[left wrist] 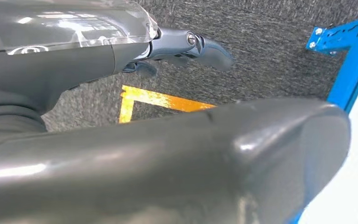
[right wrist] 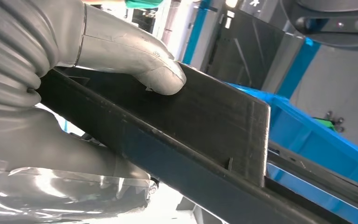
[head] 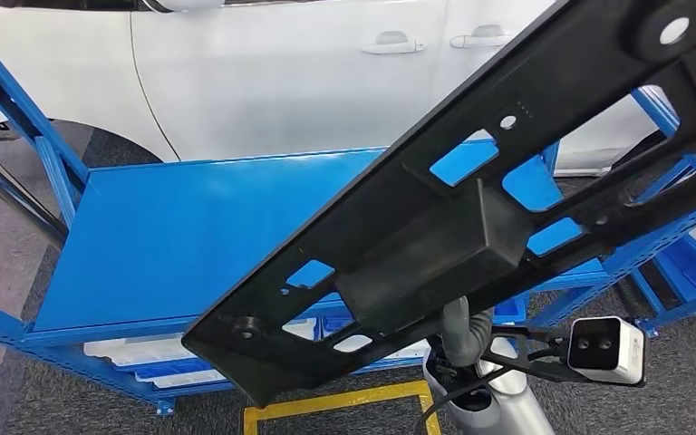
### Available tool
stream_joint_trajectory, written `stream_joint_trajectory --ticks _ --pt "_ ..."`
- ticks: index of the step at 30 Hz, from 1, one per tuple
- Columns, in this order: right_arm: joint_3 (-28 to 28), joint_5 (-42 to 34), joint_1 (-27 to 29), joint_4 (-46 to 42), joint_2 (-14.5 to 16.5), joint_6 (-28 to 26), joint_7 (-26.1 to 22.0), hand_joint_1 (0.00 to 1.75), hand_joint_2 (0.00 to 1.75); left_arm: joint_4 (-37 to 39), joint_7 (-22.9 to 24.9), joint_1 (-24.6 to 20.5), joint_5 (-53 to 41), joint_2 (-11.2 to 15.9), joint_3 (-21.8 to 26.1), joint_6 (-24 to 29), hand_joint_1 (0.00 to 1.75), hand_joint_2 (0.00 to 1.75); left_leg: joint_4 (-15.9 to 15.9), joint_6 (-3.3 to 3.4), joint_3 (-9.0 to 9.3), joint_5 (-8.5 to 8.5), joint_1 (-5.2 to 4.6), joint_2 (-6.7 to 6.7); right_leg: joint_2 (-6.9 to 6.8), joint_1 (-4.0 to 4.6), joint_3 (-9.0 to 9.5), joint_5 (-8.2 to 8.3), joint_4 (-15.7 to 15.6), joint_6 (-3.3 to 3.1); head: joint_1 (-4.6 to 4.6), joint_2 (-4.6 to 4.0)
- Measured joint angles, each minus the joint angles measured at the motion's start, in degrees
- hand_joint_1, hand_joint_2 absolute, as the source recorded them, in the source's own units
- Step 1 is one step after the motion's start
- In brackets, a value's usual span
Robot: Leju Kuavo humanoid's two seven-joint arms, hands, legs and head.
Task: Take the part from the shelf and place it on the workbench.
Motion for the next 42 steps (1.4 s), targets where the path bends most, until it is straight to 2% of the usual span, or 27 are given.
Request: stream_joint_trajectory --ticks 1,2,5,6,9,10,11,14,15,16,17,19,21,22,24,25,26,29,30,31,32,34,36,37,38,40,42 --pt "0.0 0.7 0.3 -0.2 0.0 -0.1 0.0 1.75 1.75 0.0 0.1 0.0 -0.1 0.0 0.0 0.0 0.00 0.00 0.1 -0.09 -0.44 0.32 -0.01 0.00 0.00 -0.13 0.60 0.26 0.1 0.06 0.00 0.00" --pt "0.0 1.5 0.6 -0.5 0.0 -0.3 0.0 1.75 1.75 0.0 0.1 0.0 -0.1 0.0 0.0 0.1 0.00 0.00 0.2 -0.21 -0.90 0.62 0.00 -0.01 -0.01 -0.25 2.38 1.44 -2.2 0.05 0.00 0.00" --pt "0.0 4.5 0.8 -1.9 0.2 -0.3 -0.2 1.75 1.75 0.0 0.3 0.0 -0.5 0.0 0.1 0.0 0.00 0.00 0.6 -0.93 -1.95 1.54 -0.08 -0.16 0.06 -0.22 9.81 4.94 -13.6 -0.37 -0.01 0.00" --pt "0.0 5.5 0.8 -2.6 0.4 -0.3 -0.2 1.75 1.75 0.0 0.3 0.0 -0.6 0.0 0.1 -0.1 0.00 0.00 0.6 -1.28 -2.07 1.88 -0.11 -0.21 0.10 -0.08 10.90 5.33 -15.6 -0.59 -0.02 0.00" --pt "-0.3 7.8 1.0 -4.6 0.9 -0.7 -0.3 1.75 1.75 0.0 0.6 0.1 -0.6 0.0 0.7 -0.1 0.00 0.00 0.3 -2.42 -2.33 2.96 -0.07 -0.26 0.07 0.11 10.29 6.43 -16.3 -1.63 -0.01 0.00" --pt "-0.5 8.3 1.1 -5.3 1.1 -0.9 -0.3 1.75 1.75 0.0 0.7 0.1 -0.6 0.0 0.9 0.0 0.00 0.00 0.6 -2.74 -2.72 2.25 0.00 -0.25 -0.02 0.05 9.79 7.03 -16.4 -2.12 0.00 0.00" --pt "-0.6 8.7 1.1 -6.0 1.3 -1.0 -0.3 1.75 1.75 0.0 0.8 0.2 -0.5 0.0 1.2 0.0 0.00 0.00 2.0 -3.02 -3.34 0.48 0.06 -0.24 -0.12 -0.05 9.19 7.72 -16.6 -2.61 -0.01 0.00" --pt "-1.3 9.3 1.5 -7.7 2.3 -1.0 -0.3 1.75 1.75 0.0 1.0 0.4 -0.5 0.0 1.8 0.3 0.00 0.00 12.3 -3.61 -6.20 -7.99 0.20 -0.19 -0.26 0.20 6.83 9.66 -16.6 -3.35 -0.01 0.00" --pt "-1.6 9.4 1.8 -8.2 2.6 -1.0 -0.3 1.75 1.75 0.0 1.1 0.4 -0.7 0.0 2.0 0.3 0.00 0.00 15.6 -3.71 -6.56 -9.30 0.20 -0.20 -0.29 0.34 5.98 10.28 -16.6 -3.40 0.00 0.00" --pt "-1.9 9.5 2.0 -8.7 2.8 -0.8 -0.3 1.75 1.75 0.0 1.2 0.4 -0.8 0.0 2.2 0.3 0.00 0.00 17.2 -3.72 -6.07 -9.29 0.19 -0.20 -0.32 0.47 5.14 10.88 -16.5 -3.39 0.00 0.00" --pt "-2.2 9.6 2.2 -9.1 3.0 -0.6 -0.3 1.75 1.75 0.0 1.2 0.4 -1.1 0.0 2.3 0.3 0.00 0.00 16.6 -3.63 -4.53 -8.20 0.18 -0.20 -0.33 0.57 4.35 11.43 -16.4 -3.35 0.00 0.00" --pt "-2.6 9.6 2.5 -9.9 3.2 -0.1 -0.3 1.75 1.75 0.0 1.4 0.3 -1.7 0.1 2.4 0.2 0.00 0.00 9.8 -3.10 1.39 -5.82 0.08 -0.20 -0.34 0.70 3.04 12.41 -16.1 -3.15 -0.01 0.00" --pt "-3.1 9.4 2.7 -10.7 3.2 0.6 -0.3 1.75 1.75 0.0 1.6 0.2 -2.2 0.3 2.4 0.1 0.00 0.00 1.7 -2.38 7.09 -5.99 -0.28 -0.20 -0.38 0.81 2.31 13.30 -15.9 -2.68 -0.01 0.00" --pt "-3.3 9.3 2.9 -11.1 3.3 1.1 -0.3 1.75 1.75 0.0 1.7 0.1 -2.4 0.4 2.4 0.1 0.00 0.00 -0.5 -2.05 8.36 -6.46 -0.52 -0.21 -0.44 0.77 2.20 13.75 -15.9 -2.36 -0.01 0.00" --pt "-3.9 8.9 3.5 -11.7 3.3 2.3 -0.3 1.75 1.75 0.0 1.9 0.2 -2.7 0.5 2.4 0.1 0.00 0.00 -1.5 -1.38 8.32 -5.96 -0.66 -0.15 -0.49 0.65 2.10 14.54 -16.0 -1.65 0.00 0.00" --pt "-4.3 8.6 3.9 -12.0 3.3 3.0 -0.3 1.75 1.75 0.0 2.0 0.2 -2.9 0.5 2.4 0.1 0.00 0.00 -1.7 -0.97 7.93 -5.39 -0.58 -0.01 -0.39 0.57 1.81 14.18 -15.8 -1.31 0.00 0.00" --pt "-4.9 8.4 4.3 -12.2 3.3 3.7 -0.3 1.75 1.75 0.0 2.1 0.3 -3.1 0.5 2.4 0.1 0.00 0.00 -1.9 -0.56 7.35 -4.69 -0.43 0.15 -0.29 0.51 1.23 12.59 -14.6 -0.98 0.00 0.00" --pt "-6.9 7.6 5.9 -12.5 3.3 6.3 -0.3 1.75 1.75 0.0 2.4 0.4 -3.5 0.4 2.4 0.1 0.00 0.00 -1.9 0.04 4.97 -2.56 -0.32 0.44 -0.12 0.11 -1.67 4.23 -5.0 -0.14 0.00 0.00" --pt "-7.7 7.3 6.6 -12.5 3.3 7.4 -0.3 1.75 1.75 0.0 2.5 0.4 -3.6 0.4 2.4 0.1 0.00 0.00 -1.8 0.01 4.07 -1.89 -0.33 0.46 -0.11 -0.04 -2.25 2.83 -1.6 0.09 0.00 0.00" --pt "-8.5 7.1 7.3 -12.5 3.3 8.8 -0.3 1.75 1.75 0.0 2.7 0.4 -3.7 0.3 2.5 0.1 0.00 0.00 -1.6 -0.08 3.10 -1.25 -0.33 0.47 -0.12 -0.20 -2.14 2.76 0.6 0.27 0.00 0.00" --pt "-9.4 6.9 7.9 -12.5 3.3 10.1 -0.3 1.75 1.75 0.0 2.9 0.4 -3.7 0.3 2.5 0.2 0.00 0.00 -1.4 -0.21 2.12 -0.69 -0.32 0.47 -0.12 -0.37 -1.04 3.88 0.6 0.39 0.00 0.00" --pt "-11.1 6.7 8.9 -12.5 3.3 12.7 -0.3 1.75 1.75 0.0 3.5 0.4 -4.0 0.1 2.5 0.2 0.00 0.00 -0.7 -0.59 0.36 0.22 -0.29 0.45 -0.12 -0.70 4.11 6.67 -5.0 0.47 0.00 0.00" --pt "-12.7 6.5 9.6 -12.5 3.4 14.4 -0.3 1.75 1.75 0.0 4.2 0.3 -4.1 0.0 2.7 0.2 0.00 0.00 0.0 -1.19 -0.81 1.00 -0.36 0.37 -0.01 -0.58 9.69 6.39 -13.1 0.04 -0.02 0.00" --pt "-13.4 6.4 9.8 -12.5 3.4 14.9 -0.3 1.75 1.75 0.0 4.4 0.3 -4.1 0.0 2.8 0.2 0.00 0.00 0.2 -1.53 -1.05 1.38 -0.39 0.33 0.09 -0.43 11.09 5.81 -15.5 -0.31 -0.03 0.00" --pt "-14.1 6.3 10.0 -12.4 3.4 15.4 -0.3 1.75 1.75 0.0 4.7 0.4 -4.0 0.0 2.9 0.2 0.00 0.00 0.1 -1.92 -1.23 1.88 -0.39 0.30 0.17 -0.17 11.51 5.48 -16.6 -0.79 -0.04 0.00" --pt "-15.4 6.0 10.2 -12.1 3.4 16.4 -0.3 1.75 1.75 0.0 5.6 0.4 -3.7 0.0 3.3 0.1 0.00 0.00 0.1 -2.63 -1.56 2.26 -0.21 0.24 0.07 -0.16 10.76 6.51 -16.7 -1.77 -0.05 0.00" --pt "-16.4 5.7 10.2 -11.8 3.5 17.4 -0.3 1.75 1.75 0.0 6.6 0.6 -3.3 -0.1 3.8 0.2 0.00 0.00 2.7 -3.16 -2.77 -1.25 -0.02 0.19 -0.16 -0.28 9.42 7.91 -16.8 -2.73 -0.05 0.00"
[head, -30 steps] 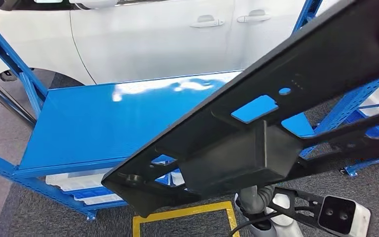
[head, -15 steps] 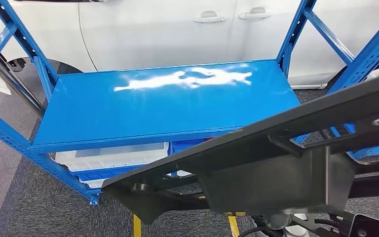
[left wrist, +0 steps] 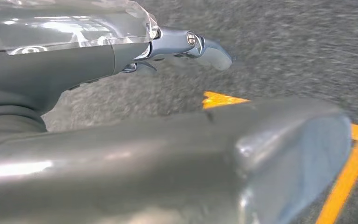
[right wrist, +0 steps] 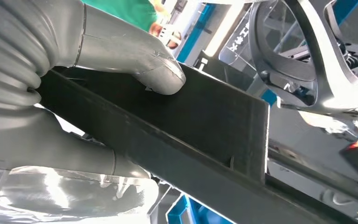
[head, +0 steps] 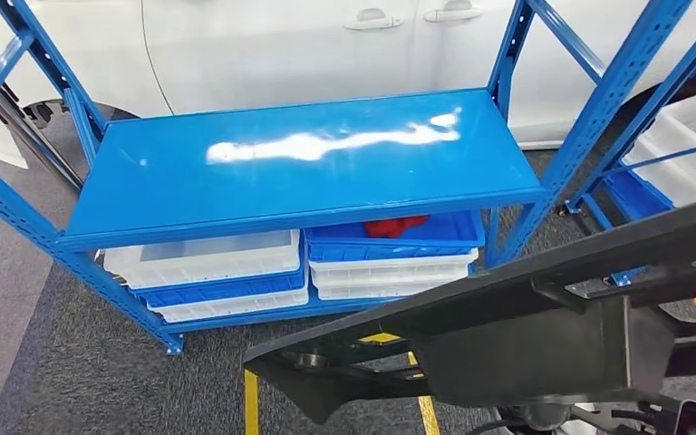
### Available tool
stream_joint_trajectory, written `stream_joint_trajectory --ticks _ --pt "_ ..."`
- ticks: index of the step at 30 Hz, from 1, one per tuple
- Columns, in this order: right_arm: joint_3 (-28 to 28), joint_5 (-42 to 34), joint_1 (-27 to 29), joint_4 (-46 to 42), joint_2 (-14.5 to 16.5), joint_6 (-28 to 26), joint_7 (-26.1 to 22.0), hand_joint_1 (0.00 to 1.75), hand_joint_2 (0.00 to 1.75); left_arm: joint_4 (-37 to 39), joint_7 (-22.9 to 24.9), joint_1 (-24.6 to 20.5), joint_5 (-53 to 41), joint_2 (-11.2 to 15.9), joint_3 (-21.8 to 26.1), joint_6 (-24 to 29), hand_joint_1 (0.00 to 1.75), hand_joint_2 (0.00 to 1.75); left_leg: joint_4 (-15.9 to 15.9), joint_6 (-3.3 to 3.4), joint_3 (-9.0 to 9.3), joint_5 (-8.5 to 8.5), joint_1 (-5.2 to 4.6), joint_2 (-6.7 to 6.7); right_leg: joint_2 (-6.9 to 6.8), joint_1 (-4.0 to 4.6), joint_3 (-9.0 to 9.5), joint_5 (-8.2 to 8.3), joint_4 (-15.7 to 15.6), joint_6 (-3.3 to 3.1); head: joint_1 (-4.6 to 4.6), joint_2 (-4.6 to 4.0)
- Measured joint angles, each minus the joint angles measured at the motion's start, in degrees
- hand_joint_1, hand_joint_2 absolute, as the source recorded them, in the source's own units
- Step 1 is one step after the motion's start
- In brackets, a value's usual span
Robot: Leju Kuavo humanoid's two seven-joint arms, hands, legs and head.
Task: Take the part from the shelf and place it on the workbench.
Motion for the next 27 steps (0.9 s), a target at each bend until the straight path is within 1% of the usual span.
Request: stream_joint_trajectory --ticks 1,2,3,4,5,6,7,8,9,10,11,12,13,14,15,16,17,18,19,20,21,22,23,24,25,26,27 --pt "-0.4 -0.2 0.0 0.2 0.0 0.2 0.0 1.75 1.75 0.0 0.3 0.0 0.1 0.0 0.2 0.1 0.00 0.00 3.0 -0.17 -0.94 -3.20 0.07 0.00 -0.09 0.05 -0.87 0.70 0.0 -0.29 0.00 0.00" --pt "-0.7 -0.3 0.0 0.3 0.0 0.4 0.0 1.75 1.75 0.0 0.5 0.1 0.2 0.0 0.4 0.1 0.00 0.00 6.9 -0.31 -1.94 -6.36 0.08 0.00 -0.08 0.16 -1.85 1.45 0.0 -0.45 0.01 0.00" --pt "-1.0 -0.4 0.1 0.5 0.0 0.5 0.0 1.75 1.75 0.0 0.5 0.0 0.2 0.0 0.5 0.1 0.00 0.00 10.6 -0.38 -2.63 -8.38 0.09 0.00 -0.09 0.29 -2.85 2.20 0.1 -0.49 0.01 0.00" --pt "-1.2 -0.4 0.1 0.7 0.0 0.5 0.0 1.75 1.75 0.0 0.6 0.0 0.2 0.0 0.6 0.1 0.00 0.00 13.4 -0.38 -2.74 -9.04 0.08 0.00 -0.11 0.42 -3.91 2.96 0.2 -0.50 0.01 0.00" --pt "-1.3 -0.4 0.1 0.9 0.0 0.6 0.0 1.75 1.75 0.0 0.6 0.0 0.2 0.0 0.7 0.1 0.00 0.00 14.5 -0.29 -1.94 -8.21 0.07 0.00 -0.12 0.55 -4.91 3.68 0.2 -0.47 0.00 0.00" --pt "-1.5 -0.4 0.1 1.1 0.0 0.7 0.0 1.75 1.75 0.0 0.7 0.0 0.2 0.0 0.8 0.1 0.00 0.00 13.6 -0.10 -0.13 -6.53 0.04 0.00 -0.12 0.66 -5.83 4.35 0.3 -0.41 0.00 0.00" --pt "-1.5 -0.4 0.1 1.2 0.0 0.7 0.0 1.75 1.75 0.0 0.7 0.0 0.2 0.0 0.9 0.1 0.00 0.00 10.6 0.20 2.72 -4.88 -0.06 -0.01 -0.13 0.75 -6.60 4.96 0.5 -0.33 0.00 0.00" --pt "-1.6 -0.4 0.1 1.3 0.0 0.8 0.0 1.75 1.75 0.0 0.7 -0.1 0.2 0.0 1.0 0.1 0.00 0.00 6.0 0.63 6.23 -4.40 -0.23 -0.01 -0.14 0.84 -7.19 5.50 0.6 -0.18 0.00 0.00" --pt "-1.7 -0.4 0.1 1.3 0.0 0.8 0.0 1.75 1.75 0.0 0.7 -0.2 0.2 0.1 1.2 0.2 0.00 0.00 1.3 0.99 9.53 -4.77 -0.42 -0.02 -0.18 0.90 -7.55 5.99 0.7 0.05 0.00 0.00" --pt "-1.8 -0.4 0.1 1.4 0.0 0.8 0.0 1.75 1.75 0.0 0.7 -0.3 0.2 0.2 1.3 0.2 0.00 0.00 -2.4 1.33 11.89 -5.49 -0.66 -0.03 -0.27 0.88 -7.68 6.48 0.7 0.33 0.00 0.00" --pt "-1.9 -0.4 0.1 1.4 0.0 0.8 0.0 1.75 1.75 0.0 0.7 -0.3 0.2 0.2 1.4 0.2 0.00 0.00 -4.6 1.62 13.11 -6.19 -0.90 -0.03 -0.36 0.80 -7.72 6.98 0.6 0.67 0.00 0.00" --pt "-2.0 -0.4 0.1 1.4 0.0 0.8 0.0 1.75 1.75 0.0 0.8 -0.3 0.3 0.2 1.5 0.4 0.00 0.00 -5.4 1.84 13.23 -6.04 -1.01 -0.03 -0.44 0.71 -7.70 7.54 0.5 1.04 0.00 0.00" --pt "-2.1 -0.4 0.1 1.4 0.0 0.9 0.0 1.75 1.75 0.0 1.0 -0.3 0.3 0.1 1.5 0.5 0.00 0.00 -5.5 2.17 12.82 -5.43 -0.97 0.08 -0.39 0.59 -7.82 7.88 0.4 1.37 0.00 0.00" --pt "-2.2 -0.4 0.1 1.5 0.0 0.9 0.0 1.75 1.75 0.0 1.1 -0.2 0.3 0.1 1.6 0.6 0.00 0.00 -5.6 2.55 12.31 -4.76 -0.87 0.22 -0.25 0.55 -8.20 7.27 0.8 1.68 -0.01 0.00" --pt "-2.2 -0.4 0.2 1.5 0.0 0.9 0.0 1.75 1.75 0.0 1.2 -0.2 0.3 0.0 1.7 0.7 0.00 0.00 -5.8 2.92 11.61 -3.93 -0.73 0.38 -0.08 0.53 -8.83 5.40 2.2 1.99 0.00 0.00" --pt "-2.3 -0.4 0.4 1.6 0.0 0.9 0.0 1.75 1.75 0.0 1.3 -0.2 0.3 -0.2 1.8 0.7 0.00 0.00 -5.9 3.20 10.81 -3.13 -0.65 0.53 0.07 0.44 -9.68 2.52 4.7 2.25 0.00 0.00" --pt "-2.3 -0.4 0.6 1.7 0.0 0.9 0.0 1.75 1.75 0.0 1.3 -0.2 0.3 -0.3 1.9 0.7 0.00 0.00 -5.8 3.38 9.89 -2.37 -0.71 0.57 0.13 0.37 -10.60 -0.82 8.2 2.50 0.01 0.00" --pt "-2.3 -0.4 0.9 1.8 0.0 1.0 0.0 1.75 1.75 0.0 1.2 -0.1 0.3 -0.5 1.9 0.7 0.00 0.00 -5.7 3.44 8.91 -1.66 -0.74 0.59 0.14 0.24 -11.38 -3.39 12.2 2.72 0.01 0.00" --pt "-2.3 -0.4 1.3 1.9 0.1 1.2 0.0 1.75 1.75 0.0 1.1 -0.1 0.3 -0.7 2.0 0.7 0.00 0.00 -5.4 3.40 7.88 -1.02 -0.77 0.58 0.14 0.15 -11.70 -4.44 15.4 2.89 0.01 0.00" --pt "-2.3 -0.4 1.6 2.0 0.1 1.5 0.0 1.75 1.75 0.0 1.0 -0.1 0.2 -0.8 2.1 0.7 0.00 0.00 -5.0 3.32 6.81 -0.46 -0.78 0.59 0.13 0.08 -11.35 -4.13 17.2 3.00 0.01 0.00" --pt "-2.3 -0.4 1.8 2.1 0.3 2.0 0.0 1.75 1.75 0.0 0.8 -0.1 0.2 -1.0 2.2 0.8 0.00 0.00 -4.6 3.19 5.70 0.01 -0.78 0.58 0.13 0.03 -10.04 -2.74 16.9 3.02 0.01 0.00" --pt "-2.4 -0.4 1.9 2.2 0.4 2.5 0.0 1.75 1.75 0.0 0.6 -0.1 0.1 -1.1 2.4 0.8 0.00 0.00 -4.1 3.05 4.68 0.40 -0.78 0.58 0.13 -0.02 -7.74 -1.11 14.6 2.95 0.01 0.00" --pt "-2.5 -0.3 1.8 2.4 0.6 2.8 0.0 1.75 1.75 0.0 0.5 -0.1 0.0 -1.2 2.5 0.9 0.00 0.00 -3.6 2.88 3.81 0.74 -0.78 0.57 0.15 -0.04 -4.81 -0.50 10.7 2.76 0.00 0.00" --pt "-2.6 -0.2 1.5 2.6 0.8 3.0 0.0 1.75 1.75 0.0 0.3 -0.2 -0.1 -1.3 2.7 0.8 0.00 0.00 -3.1 2.67 3.09 1.02 -0.83 0.54 0.16 0.06 -1.83 -0.77 6.3 2.49 0.00 0.00" --pt "-2.6 -0.1 1.1 2.8 0.9 2.9 0.0 1.75 1.75 0.0 0.2 -0.3 -0.2 -1.3 2.8 0.8 0.00 0.00 -2.9 2.41 2.70 1.28 -0.87 0.53 0.17 0.21 0.32 -1.43 3.0 2.13 -0.01 0.00" --pt "-2.7 -0.1 0.7 3.1 1.0 2.5 0.0 1.75 1.75 0.0 0.1 -0.3 -0.5 -1.3 2.8 0.7 0.00 0.00 -2.8 2.10 2.50 1.55 -0.90 0.52 0.17 0.36 1.52 -2.27 0.9 1.74 -0.02 0.00" --pt "-2.7 -0.1 0.2 3.4 1.1 1.8 0.0 1.75 1.75 0.0 0.0 -0.4 -0.6 -1.3 2.9 0.6 0.00 0.00 -2.9 1.76 2.44 1.86 -0.90 0.50 0.16 0.53 1.86 -2.42 0.2 1.34 -0.03 0.00"
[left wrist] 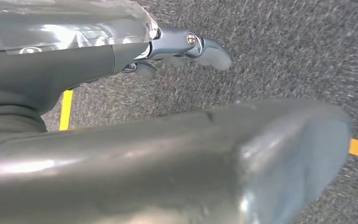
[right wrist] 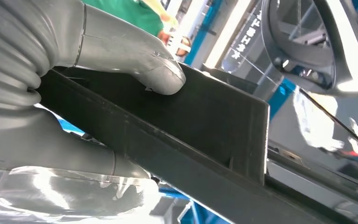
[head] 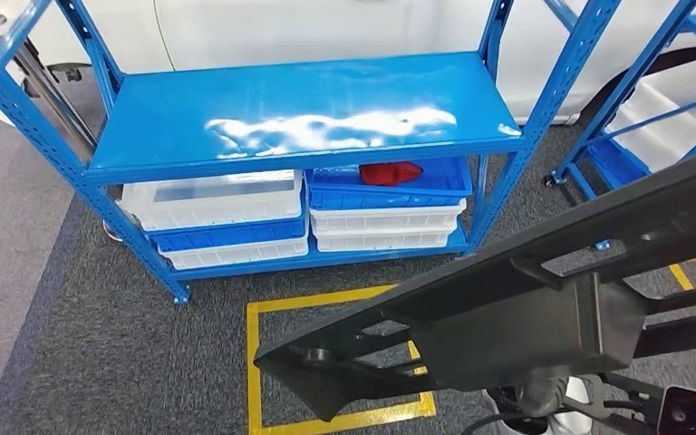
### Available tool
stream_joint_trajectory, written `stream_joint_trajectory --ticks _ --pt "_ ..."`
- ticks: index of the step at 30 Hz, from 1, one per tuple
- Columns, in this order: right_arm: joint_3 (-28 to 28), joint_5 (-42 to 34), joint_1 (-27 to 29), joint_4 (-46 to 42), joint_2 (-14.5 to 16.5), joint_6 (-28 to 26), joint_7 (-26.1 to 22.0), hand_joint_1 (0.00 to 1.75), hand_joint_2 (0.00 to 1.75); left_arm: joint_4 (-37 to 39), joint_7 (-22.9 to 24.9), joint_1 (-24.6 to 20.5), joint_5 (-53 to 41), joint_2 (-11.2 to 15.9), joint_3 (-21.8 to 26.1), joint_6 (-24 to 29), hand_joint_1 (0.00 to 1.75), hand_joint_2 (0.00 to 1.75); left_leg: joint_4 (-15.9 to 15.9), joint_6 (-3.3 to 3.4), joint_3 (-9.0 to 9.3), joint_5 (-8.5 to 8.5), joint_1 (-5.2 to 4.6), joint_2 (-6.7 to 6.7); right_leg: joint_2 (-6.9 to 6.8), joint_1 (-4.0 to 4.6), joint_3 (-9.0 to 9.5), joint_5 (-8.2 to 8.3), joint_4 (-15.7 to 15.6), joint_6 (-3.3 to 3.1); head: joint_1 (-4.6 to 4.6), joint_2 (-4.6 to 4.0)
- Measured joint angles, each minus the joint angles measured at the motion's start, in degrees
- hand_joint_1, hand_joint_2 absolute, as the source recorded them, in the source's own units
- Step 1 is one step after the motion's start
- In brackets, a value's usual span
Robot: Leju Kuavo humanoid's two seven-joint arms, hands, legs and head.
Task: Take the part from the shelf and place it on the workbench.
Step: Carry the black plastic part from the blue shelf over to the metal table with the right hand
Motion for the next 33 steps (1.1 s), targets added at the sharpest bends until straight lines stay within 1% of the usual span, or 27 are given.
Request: stream_joint_trajectory --ticks 2,3,4,5,7,8,9,10,12,13,14,15,17,18,19,20,22,23,24,25,26,27,28,29,30,32,33 --pt "0.0 -0.1 -0.6 0.5 0.0 -1.7 0.0 1.75 1.75 0.0 -0.1 0.0 -0.5 0.1 0.0 -0.1 0.00 0.00 -0.1 -0.71 -0.11 0.54 0.12 -0.03 -0.12 -0.06 -0.39 0.84 -0.3 -0.88 0.01 0.00" --pt "0.1 -0.2 -0.9 0.7 0.0 -2.6 0.0 1.75 1.75 0.0 -0.2 0.0 -0.6 0.1 0.1 -0.1 0.00 0.00 0.4 -1.03 -0.44 -0.09 0.20 -0.08 -0.20 -0.14 -0.70 1.39 -0.5 -1.32 0.01 0.00" --pt "0.3 -0.3 -1.1 0.9 0.0 -3.4 0.0 1.75 1.75 0.0 -0.2 0.0 -0.8 0.2 0.1 -0.1 0.00 0.00 2.0 -1.32 -1.14 -1.65 0.28 -0.15 -0.28 -0.24 -1.10 1.98 -0.7 -1.69 0.01 0.00" --pt "0.5 -0.4 -1.3 1.0 0.0 -4.1 0.0 1.75 1.75 0.0 -0.3 0.0 -0.9 0.2 0.1 -0.1 0.00 0.00 4.7 -1.57 -2.19 -4.01 0.39 -0.20 -0.34 -0.28 -1.58 2.47 -0.8 -1.94 0.01 0.00" --pt "1.3 -0.8 -1.8 1.5 0.0 -5.0 0.0 1.75 1.75 0.0 -0.4 0.0 -1.0 0.4 0.3 -0.1 0.00 0.00 12.5 -2.02 -4.82 -8.85 0.50 -0.23 -0.33 -0.19 -2.75 3.30 -0.7 -2.11 0.01 0.00" --pt "1.7 -1.0 -2.1 1.7 0.0 -5.2 0.0 1.75 1.75 0.0 -0.4 0.0 -1.0 0.5 0.4 0.0 0.00 0.00 15.4 -2.14 -5.51 -9.95 0.52 -0.23 -0.33 -0.15 -3.27 3.64 -0.6 -2.08 0.01 0.00" --pt "2.0 -1.1 -2.3 2.0 0.0 -5.4 0.0 1.75 1.75 0.0 -0.5 0.0 -1.0 0.5 0.5 0.0 0.00 0.00 16.3 -2.17 -5.21 -9.91 0.53 -0.23 -0.33 -0.13 -3.72 3.90 -0.5 -1.99 0.01 0.00" --pt "2.3 -1.2 -2.5 2.2 -0.1 -5.4 0.0 1.75 1.75 0.0 -0.6 0.0 -1.0 0.5 0.6 0.1 0.00 0.00 14.8 -2.13 -3.74 -8.85 0.53 -0.23 -0.33 -0.13 -4.05 4.09 -0.3 -1.88 0.01 0.00" --pt "2.6 -1.3 -2.7 2.4 -0.1 -5.1 0.0 1.75 1.75 0.0 -0.8 0.0 -1.2 0.6 0.9 0.2 0.00 0.00 6.6 -1.74 1.68 -5.87 0.50 -0.24 -0.38 -0.08 -4.40 4.27 -0.1 -1.62 0.01 0.00" --pt "2.6 -1.2 -2.9 2.4 -0.1 -4.9 0.0 1.75 1.75 0.0 -0.8 0.0 -1.3 0.7 1.1 0.2 0.00 0.00 2.8 -1.44 4.06 -4.94 0.40 -0.26 -0.41 -0.01 -4.51 4.36 0.0 -1.43 0.01 0.00" --pt "2.7 -1.2 -3.0 2.4 -0.1 -4.6 0.0 1.75 1.75 0.0 -0.8 0.0 -1.4 0.8 1.3 0.2 0.00 0.00 0.2 -1.15 5.56 -4.52 0.29 -0.28 -0.43 0.07 -4.59 4.48 0.1 -1.18 0.01 0.00" --pt "2.7 -1.1 -3.1 2.4 -0.1 -4.4 0.0 1.75 1.75 0.0 -0.9 0.0 -1.4 0.8 1.4 0.3 0.00 0.00 -0.9 -0.88 6.13 -4.58 0.17 -0.29 -0.44 0.14 -4.68 4.63 0.1 -0.90 0.01 0.00" --pt "2.6 -1.0 -3.2 2.3 -0.1 -4.0 0.0 1.75 1.75 0.0 -0.9 0.0 -1.5 0.9 1.7 0.3 0.00 0.00 -1.3 -0.30 5.96 -4.26 0.23 -0.26 -0.41 0.18 -4.82 4.86 0.1 -0.27 0.00 0.00" --pt "2.6 -1.0 -3.2 2.3 -0.1 -4.0 0.0 1.75 1.75 0.0 -1.0 -0.1 -1.5 0.9 1.8 0.3 0.00 0.00 -1.5 0.08 5.89 -4.04 0.36 -0.22 -0.35 0.19 -5.04 4.56 0.5 0.05 0.01 0.00" --pt "2.6 -1.0 -3.3 2.3 -0.1 -4.0 0.0 1.75 1.75 0.0 -1.0 -0.2 -1.6 0.9 2.0 0.3 0.00 0.00 -1.7 0.52 5.78 -3.76 0.52 -0.14 -0.28 0.20 -5.64 3.63 1.7 0.37 0.01 0.00" --pt "2.6 -1.1 -3.4 2.3 -0.1 -4.1 0.0 1.75 1.75 0.0 -1.0 -0.3 -1.6 0.9 2.1 0.3 0.00 0.00 -1.9 0.91 5.66 -3.50 0.66 -0.03 -0.20 0.17 -6.76 2.06 4.1 0.64 0.02 0.00" --pt "2.5 -1.1 -3.5 2.4 -0.1 -4.0 0.0 1.75 1.75 0.0 -1.0 -0.4 -1.6 0.9 2.4 0.3 0.00 0.00 -1.9 1.32 5.21 -3.23 0.53 0.25 -0.12 -0.04 -10.37 -1.81 12.0 0.99 0.01 0.00" --pt "2.4 -1.0 -3.5 2.4 -0.1 -3.8 0.0 1.75 1.75 0.0 -1.0 -0.4 -1.7 0.9 2.6 0.4 0.00 0.00 -1.8 1.39 5.03 -3.17 0.47 0.46 -0.12 -0.14 -11.97 -2.96 15.5 1.10 0.01 0.00" --pt "2.2 -0.9 -3.5 2.4 -0.1 -3.6 0.0 1.75 1.75 0.0 -1.0 -0.4 -1.7 0.9 2.8 0.5 0.00 0.00 -1.7 1.41 4.90 -3.15 0.43 0.70 -0.12 -0.20 -12.75 -3.07 17.2 1.14 0.01 0.00" --pt "2.1 -0.6 -3.5 2.4 -0.1 -3.3 0.0 1.75 1.75 0.0 -1.0 -0.4 -1.8 0.9 2.9 0.7 0.00 0.00 -1.5 1.38 4.85 -3.17 0.41 0.98 -0.19 -0.23 -12.33 -2.01 16.6 1.10 0.01 0.00" --pt "1.9 -0.2 -3.5 2.2 -0.1 -3.2 0.0 1.75 1.75 0.0 -1.0 -0.4 -1.9 0.9 3.1 0.9 0.00 0.00 -1.4 1.30 4.87 -3.24 0.39 1.29 -0.45 -0.22 -10.77 -0.06 13.5 0.95 0.01 0.00" --pt "1.8 0.3 -3.5 1.9 -0.1 -3.2 0.0 1.75 1.75 0.0 -1.1 -0.4 -2.1 1.0 3.2 1.1 0.00 0.00 -1.3 1.18 4.91 -3.34 0.34 1.60 -1.27 -0.13 -8.61 1.99 9.1 0.67 0.01 0.00" --pt "1.7 1.0 -3.5 1.3 0.0 -3.4 0.0 1.75 1.75 0.0 -1.1 -0.4 -2.3 1.0 3.3 1.4 0.00 0.00 -1.0 0.98 4.88 -3.49 0.16 1.91 -2.40 0.17 -6.66 3.44 5.0 0.34 0.01 0.00" --pt "1.6 1.7 -3.6 0.6 0.0 -3.8 0.0 1.75 1.75 0.0 -1.2 -0.4 -2.5 1.0 3.5 1.7 0.00 0.00 -0.9 0.76 4.80 -3.59 -0.01 2.26 -3.33 0.42 -5.41 4.25 2.1 0.02 0.01 0.00" --pt "1.6 2.5 -3.6 -0.3 0.0 -4.4 0.0 1.75 1.75 0.0 -1.3 -0.3 -2.7 1.1 3.7 2.0 0.00 0.00 -0.7 0.54 4.70 -3.68 -0.18 2.67 -3.92 0.66 -4.94 4.41 0.7 -0.26 0.01 0.00" --pt "1.5 3.6 -3.4 -2.3 0.0 -5.7 0.0 1.75 1.75 0.0 -1.6 -0.3 -3.1 1.3 4.1 2.2 0.00 0.00 -0.7 0.07 4.59 -3.79 -0.33 3.71 -3.16 0.72 -5.23 4.51 0.5 -0.79 0.01 0.00" --pt "1.4 4.1 -3.3 -3.4 -0.1 -6.3 0.0 1.75 1.75 0.0 -1.8 -0.3 -3.3 1.4 4.2 2.2 0.00 0.00 -0.4 -0.23 4.51 -4.14 -0.25 3.68 -2.60 0.59 -5.31 4.72 0.3 -1.11 0.01 0.00"
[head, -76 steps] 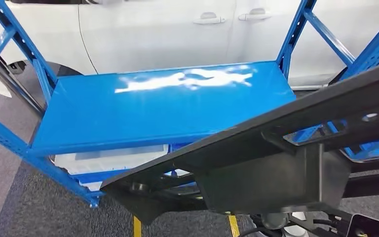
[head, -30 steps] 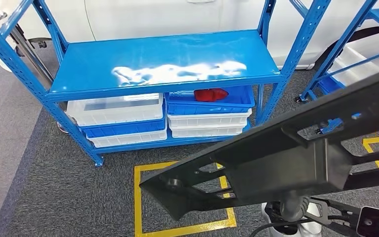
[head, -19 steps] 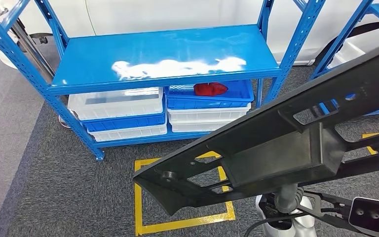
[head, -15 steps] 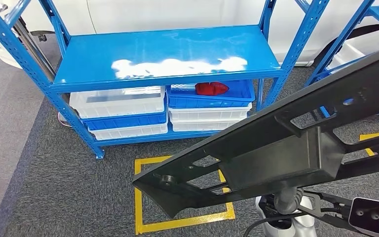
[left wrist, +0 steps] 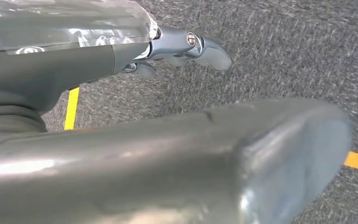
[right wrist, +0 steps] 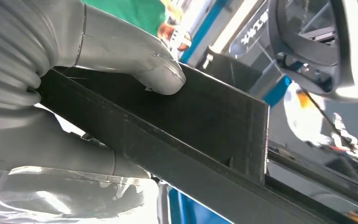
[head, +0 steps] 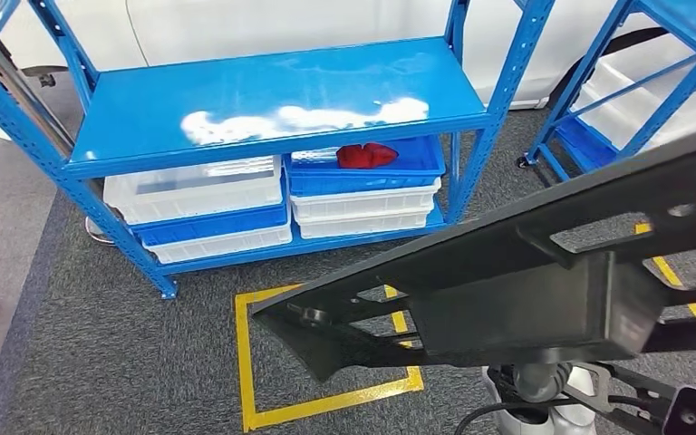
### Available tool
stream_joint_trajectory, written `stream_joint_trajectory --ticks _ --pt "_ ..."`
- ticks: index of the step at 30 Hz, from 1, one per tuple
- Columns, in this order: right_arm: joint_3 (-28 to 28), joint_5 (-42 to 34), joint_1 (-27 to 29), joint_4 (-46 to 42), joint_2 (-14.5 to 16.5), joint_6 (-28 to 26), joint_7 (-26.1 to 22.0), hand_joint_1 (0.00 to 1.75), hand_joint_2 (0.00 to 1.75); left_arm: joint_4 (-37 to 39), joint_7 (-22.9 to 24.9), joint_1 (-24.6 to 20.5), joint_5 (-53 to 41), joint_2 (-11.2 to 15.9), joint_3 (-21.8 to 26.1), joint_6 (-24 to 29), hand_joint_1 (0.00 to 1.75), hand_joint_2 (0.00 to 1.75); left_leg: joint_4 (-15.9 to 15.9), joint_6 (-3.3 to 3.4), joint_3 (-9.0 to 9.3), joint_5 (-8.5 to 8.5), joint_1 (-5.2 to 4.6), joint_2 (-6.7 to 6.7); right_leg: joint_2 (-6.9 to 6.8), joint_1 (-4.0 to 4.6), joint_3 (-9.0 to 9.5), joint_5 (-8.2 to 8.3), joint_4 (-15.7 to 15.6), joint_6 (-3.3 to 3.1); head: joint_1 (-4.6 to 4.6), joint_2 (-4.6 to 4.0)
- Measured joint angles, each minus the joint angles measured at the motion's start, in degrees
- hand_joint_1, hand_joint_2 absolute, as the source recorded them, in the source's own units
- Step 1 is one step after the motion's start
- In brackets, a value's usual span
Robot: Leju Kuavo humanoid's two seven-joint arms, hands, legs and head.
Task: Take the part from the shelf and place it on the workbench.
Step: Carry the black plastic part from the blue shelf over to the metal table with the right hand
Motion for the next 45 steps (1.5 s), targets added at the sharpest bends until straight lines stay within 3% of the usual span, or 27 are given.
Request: stream_joint_trajectory --ticks 2,4,6,10,15,17,19,20,22,23,24,25,26,28,29,30,32,34,36,38,39,40,41,43,45 --pt "0.0 0.7 0.2 -1.9 0.0 -0.9 0.0 1.75 1.75 0.0 -0.3 -0.1 -0.4 0.2 0.1 -0.1 0.00 0.00 3.1 -0.63 -1.22 -2.39 0.22 -1.54 1.00 -0.33 -0.10 0.44 -0.3 -0.66 0.00 0.00" --pt "0.0 1.0 0.4 -3.1 0.0 -1.4 0.0 1.75 1.75 0.0 -0.4 -0.1 -0.7 0.3 0.2 -0.3 0.00 0.00 10.5 -1.11 -4.29 -6.46 0.47 -3.32 2.04 -0.43 -0.33 0.67 -0.4 -0.98 0.00 0.00" --pt "0.0 1.3 0.7 -3.9 -0.1 -1.9 0.0 1.75 1.75 0.0 -0.4 0.0 -0.9 0.4 0.2 -0.3 0.00 0.00 16.5 -1.37 -6.75 -8.36 0.61 -3.67 3.35 -0.43 -0.54 0.84 -0.2 -0.98 0.00 0.00" --pt "0.2 2.3 1.0 -4.7 -0.3 -3.8 0.0 1.75 1.75 0.0 -0.7 0.0 -1.5 0.4 0.2 -0.6 0.00 0.00 12.8 -1.38 -4.69 -4.88 0.82 -3.80 5.13 -0.49 -0.63 0.99 0.1 -0.77 0.00 0.00" --pt "0.3 2.3 1.0 -4.8 -0.3 -3.9 0.0 1.75 1.75 0.0 -0.7 0.0 -1.6 0.4 0.2 -0.6 0.00 0.00 12.2 -1.37 -4.41 -4.59 0.84 -3.83 5.21 -0.49 -0.63 1.00 0.1 -0.75 0.00 0.00" --pt "0.7 3.0 1.0 -5.5 -0.7 -6.1 0.0 1.75 1.75 0.0 -0.8 -0.1 -2.4 0.4 0.2 -1.0 0.00 0.00 6.9 -1.19 -1.97 -2.64 0.97 -5.34 6.03 -0.51 -0.86 1.06 0.4 -0.43 0.00 0.00" --pt "1.9 4.1 1.1 -6.9 -1.9 -10.2 0.0 1.75 1.75 0.0 -0.4 -0.3 -4.1 0.5 0.1 -1.8 0.00 0.00 1.1 -0.46 0.51 -0.79 1.15 -6.81 7.07 -0.57 -1.57 1.22 1.0 0.52 -0.01 0.00" --pt "2.8 4.7 1.1 -7.8 -3.0 -12.4 0.0 1.75 1.75 0.0 0.0 -0.4 -5.0 0.5 0.0 -2.1 0.00 0.00 0.1 0.21 0.70 -0.57 1.15 -6.45 6.37 -0.63 -3.22 -0.37 4.0 1.27 -0.01 0.00" --pt "4.4 5.4 1.2 -8.9 -4.6 -15.0 0.0 1.75 1.75 0.0 0.9 -0.4 -6.0 0.6 -0.1 -2.0 0.00 0.00 -0.1 1.29 0.31 0.02 1.07 -3.73 4.19 -0.90 -7.37 -4.73 12.7 2.41 0.01 0.00" --pt "4.8 5.6 1.2 -9.1 -5.0 -15.3 0.0 1.75 1.75 0.0 1.0 -0.3 -6.1 0.6 -0.1 -2.0 0.00 0.00 -0.1 1.43 0.13 0.08 0.97 -2.72 3.12 -1.01 -9.13 -6.68 16.9 2.65 0.01 0.00" --pt "5.1 5.8 1.3 -9.1 -5.2 -15.7 0.0 1.75 1.75 0.0 1.2 -0.3 -6.2 0.6 -0.1 -1.9 0.00 0.00 -0.1 1.43 0.09 0.08 0.92 -2.01 2.95 -1.10 -9.16 -6.49 17.6 2.71 0.01 0.00" --pt "5.3 6.0 1.4 -9.1 -5.4 -16.3 0.0 1.75 1.75 0.0 1.4 -0.3 -6.4 0.6 -0.1 -1.9 0.00 0.00 -0.1 1.40 0.11 0.06 0.88 -1.35 2.71 -1.16 -7.92 -5.29 15.7 2.68 0.02 0.00" --pt "5.7 6.1 1.5 -9.2 -5.6 -17.0 0.0 1.75 1.75 0.0 1.6 -0.4 -6.6 0.6 -0.2 -1.9 0.00 0.00 0.0 1.33 0.19 0.02 0.84 -0.76 2.13 -1.15 -5.65 -3.49 11.9 2.52 0.02 0.00" --pt "6.6 6.2 1.7 -9.3 -6.2 -18.7 0.0 1.75 1.75 0.0 1.9 -0.4 -7.2 0.5 -0.3 -2.1 0.00 0.00 0.0 0.97 0.38 -0.15 0.60 0.19 -0.27 -0.72 -1.19 -1.14 3.9 1.81 0.01 0.00" --pt "6.9 6.2 1.8 -9.4 -6.5 -19.6 0.0 1.75 1.75 0.0 1.9 -0.4 -7.6 0.5 -0.4 -2.4 0.00 0.00 0.0 0.70 0.45 -0.24 0.46 0.64 -1.07 -0.45 -0.03 -0.72 1.6 1.41 0.01 0.00" --pt "7.1 6.2 1.9 -9.4 -6.8 -20.4 0.0 1.75 1.75 0.0 1.9 -0.4 -8.1 0.5 -0.6 -2.6 0.00 0.00 0.1 0.40 0.50 -0.31 0.34 1.09 -1.38 -0.20 0.25 -0.80 0.7 1.05 0.00 0.00" --pt "7.3 6.3 2.3 -9.5 -7.3 -21.3 0.0 1.75 1.75 0.0 1.8 -0.4 -8.8 0.5 -1.1 -3.0 0.00 0.00 0.1 -0.21 0.59 -0.50 0.30 1.85 -0.17 -0.25 0.01 -0.50 0.5 0.42 0.00 0.00" --pt "7.5 6.4 2.4 -9.7 -7.6 -21.5 0.0 1.75 1.75 0.0 1.7 -0.5 -9.0 0.4 -1.4 -3.2 0.00 0.00 1.9 -0.82 -0.05 -2.08 0.48 0.09 0.95 -0.60 -0.01 -0.04 0.1 -0.29 0.00 0.00" --pt "7.7 6.4 2.5 -9.8 -7.8 -22.0 0.0 1.75 1.75 0.0 1.6 -0.3 -9.5 0.3 -1.6 -3.5 0.00 0.00 8.3 -1.23 -2.76 -5.84 0.70 -2.80 2.17 -0.72 -0.14 0.27 -0.1 -0.78 0.00 0.00" --pt "7.6 5.7 2.6 -9.7 -8.1 -22.4 0.0 1.75 1.75 0.0 1.2 -0.2 -10.3 0.1 -2.1 -4.0 0.00 0.00 15.5 -1.41 -6.02 -8.63 0.76 -3.72 3.60 -0.65 -0.36 0.40 0.0 -0.92 0.00 0.00" --pt "7.3 4.8 2.6 -9.5 -8.3 -21.9 0.0 1.75 1.75 0.0 1.0 -0.2 -10.6 -0.1 -2.4 -4.2 0.00 0.00 16.7 -1.43 -6.61 -8.46 0.79 -3.78 4.33 -0.64 -0.41 0.43 0.1 -0.91 0.00 0.00" --pt "6.6 3.7 2.6 -9.2 -8.4 -20.6 0.0 1.75 1.75 0.0 0.6 -0.3 -10.8 -0.3 -2.6 -4.4 0.00 0.00 15.5 -1.41 -6.15 -7.11 0.84 -3.85 5.08 -0.65 -0.42 0.45 0.2 -0.85 0.00 0.00" --pt "5.8 2.7 2.6 -8.9 -8.5 -18.8 0.0 1.75 1.75 0.0 0.3 -0.4 -10.7 -0.5 -2.8 -4.5 0.00 0.00 12.4 -1.33 -4.73 -4.96 0.91 -4.19 5.81 -0.67 -0.40 0.44 0.3 -0.76 0.00 0.00" --pt "3.5 0.8 2.4 -7.8 -7.8 -14.3 0.0 1.75 1.75 0.0 -0.4 -0.6 -10.4 -1.0 -2.8 -4.5 0.00 0.00 4.6 -1.05 -1.30 -1.51 1.19 -6.63 7.16 -0.67 -0.61 0.38 0.8 -0.38 0.00 0.00" --pt "1.2 -0.2 2.0 -6.4 -6.5 -10.8 0.1 1.75 1.75 0.0 -0.9 -0.6 -10.1 -1.3 -2.8 -4.3 0.00 0.00 1.1 -0.70 0.06 -0.81 1.25 -8.64 8.44 -0.79 -1.25 0.56 1.1 0.35 0.00 0.00"
